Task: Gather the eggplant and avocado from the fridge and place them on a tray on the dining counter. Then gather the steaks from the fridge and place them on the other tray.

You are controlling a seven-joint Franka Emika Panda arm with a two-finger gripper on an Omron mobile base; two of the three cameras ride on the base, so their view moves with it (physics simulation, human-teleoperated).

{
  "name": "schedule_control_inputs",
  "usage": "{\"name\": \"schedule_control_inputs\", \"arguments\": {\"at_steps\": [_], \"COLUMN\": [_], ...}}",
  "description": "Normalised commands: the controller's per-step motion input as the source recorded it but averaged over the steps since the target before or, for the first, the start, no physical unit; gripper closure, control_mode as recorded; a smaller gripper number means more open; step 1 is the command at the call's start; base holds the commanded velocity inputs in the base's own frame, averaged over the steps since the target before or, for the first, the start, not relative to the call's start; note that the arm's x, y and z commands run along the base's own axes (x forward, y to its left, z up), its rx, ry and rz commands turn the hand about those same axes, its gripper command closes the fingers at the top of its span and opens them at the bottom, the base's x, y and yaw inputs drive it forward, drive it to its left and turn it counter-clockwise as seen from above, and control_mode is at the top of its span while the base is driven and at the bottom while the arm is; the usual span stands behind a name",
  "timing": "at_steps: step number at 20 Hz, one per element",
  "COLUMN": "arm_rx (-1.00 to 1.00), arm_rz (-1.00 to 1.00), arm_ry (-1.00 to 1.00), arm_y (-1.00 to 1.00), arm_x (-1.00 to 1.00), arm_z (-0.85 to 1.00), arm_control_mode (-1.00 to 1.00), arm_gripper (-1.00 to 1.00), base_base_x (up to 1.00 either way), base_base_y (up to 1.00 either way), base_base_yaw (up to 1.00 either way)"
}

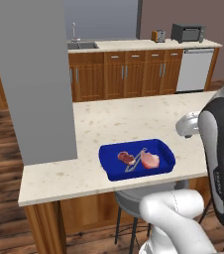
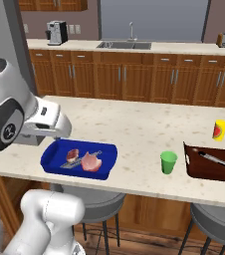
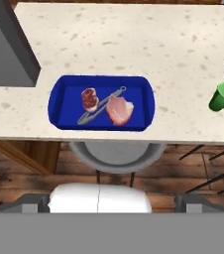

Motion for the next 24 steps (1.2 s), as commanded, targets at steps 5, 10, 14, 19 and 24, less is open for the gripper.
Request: {"name": "schedule_control_inputs", "arguments": {"at_steps": [5,10,14,19,24], "arm_rx": [0.0,0.0,0.0,0.0,0.0], "arm_rz": [0.0,0.0,0.0,0.0,0.0], "arm_ry": [0.0,0.0,0.0,0.0,0.0], "arm_y": [0.0,0.0,0.0,0.0,0.0], "arm_x": [-0.48,-0.12,0.0,0.0,0.0], "arm_z": [0.15,0.0,0.0,0.0,0.0], "arm_control_mode": [-1.0,-1.0,-1.0,1.0,1.0], "arm_gripper": [-1.0,-1.0,-1.0,-1.0,-1.0], "base_base_x": [0.0,0.0,0.0,-0.46,-1.0], "base_base_y": [0.0,0.0,0.0,0.11,0.89], "base_base_yaw": [0.0,0.0,0.0,0.0,0.03]}}
